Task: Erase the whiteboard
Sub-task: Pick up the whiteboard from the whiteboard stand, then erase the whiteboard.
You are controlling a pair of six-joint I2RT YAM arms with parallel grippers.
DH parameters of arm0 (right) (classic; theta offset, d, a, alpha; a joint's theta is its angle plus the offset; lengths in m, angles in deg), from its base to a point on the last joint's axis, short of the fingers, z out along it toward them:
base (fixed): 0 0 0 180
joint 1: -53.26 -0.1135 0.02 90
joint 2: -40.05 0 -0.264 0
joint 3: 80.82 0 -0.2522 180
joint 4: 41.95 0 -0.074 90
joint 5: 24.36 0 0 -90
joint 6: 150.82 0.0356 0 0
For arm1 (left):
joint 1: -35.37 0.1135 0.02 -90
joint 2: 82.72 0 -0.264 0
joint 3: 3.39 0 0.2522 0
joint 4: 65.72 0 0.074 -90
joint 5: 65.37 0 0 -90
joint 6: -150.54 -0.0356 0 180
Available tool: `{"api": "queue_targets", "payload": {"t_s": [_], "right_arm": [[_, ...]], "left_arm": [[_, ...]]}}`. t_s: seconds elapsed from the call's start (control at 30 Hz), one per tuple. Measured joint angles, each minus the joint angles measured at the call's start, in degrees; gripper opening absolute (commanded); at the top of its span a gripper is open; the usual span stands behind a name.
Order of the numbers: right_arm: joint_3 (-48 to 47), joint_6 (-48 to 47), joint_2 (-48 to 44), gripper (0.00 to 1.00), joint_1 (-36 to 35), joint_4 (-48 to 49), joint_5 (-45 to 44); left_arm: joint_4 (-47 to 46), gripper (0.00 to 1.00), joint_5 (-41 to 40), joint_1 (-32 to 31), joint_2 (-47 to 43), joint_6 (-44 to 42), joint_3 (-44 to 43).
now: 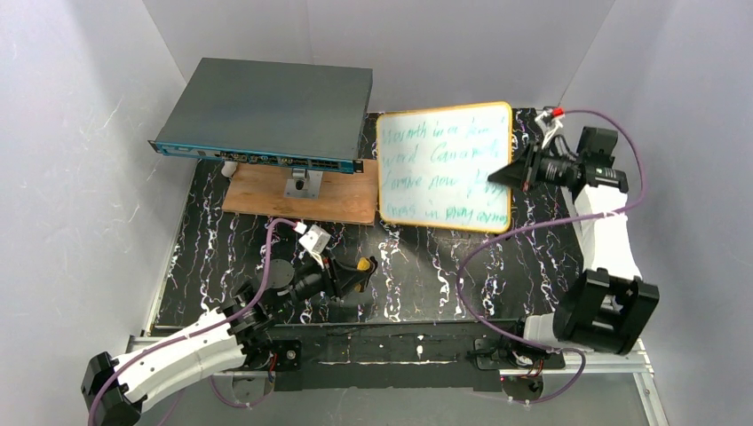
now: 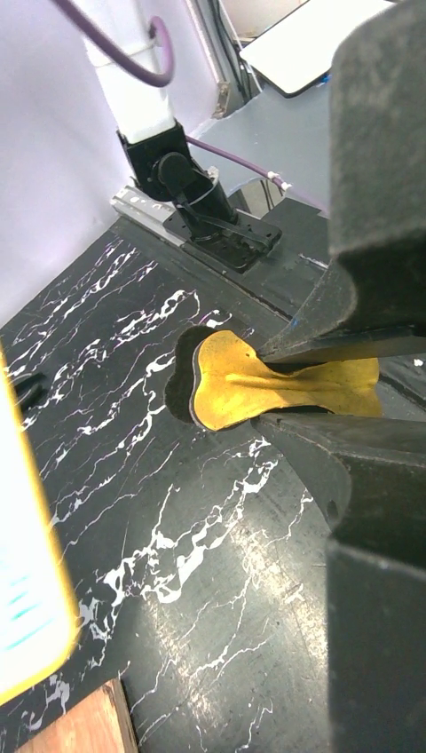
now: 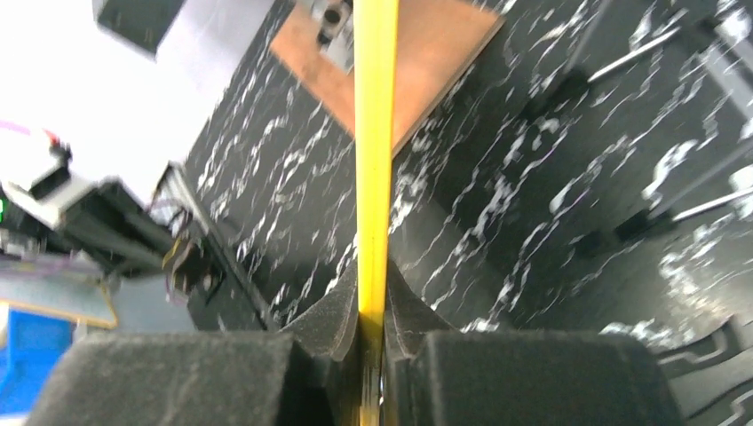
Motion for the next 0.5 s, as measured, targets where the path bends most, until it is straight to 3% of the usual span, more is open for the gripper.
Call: {"api": "queue_targets", "payload": {"t_s": [0.23,0.5], "right_arm": [[11.91,-20.96,-9.11,0.01,-0.26,-22.45,3.10],[18.34,-29.33,-16.59,0.01,0.11,-32.26,4.37]], "left_arm": [[1.38,0.00,-1.86,0.00,-1.64,0.63,-0.17],[1.42,0.00,-3.76,0.00,-2.03,0.83,-0.26]]}}
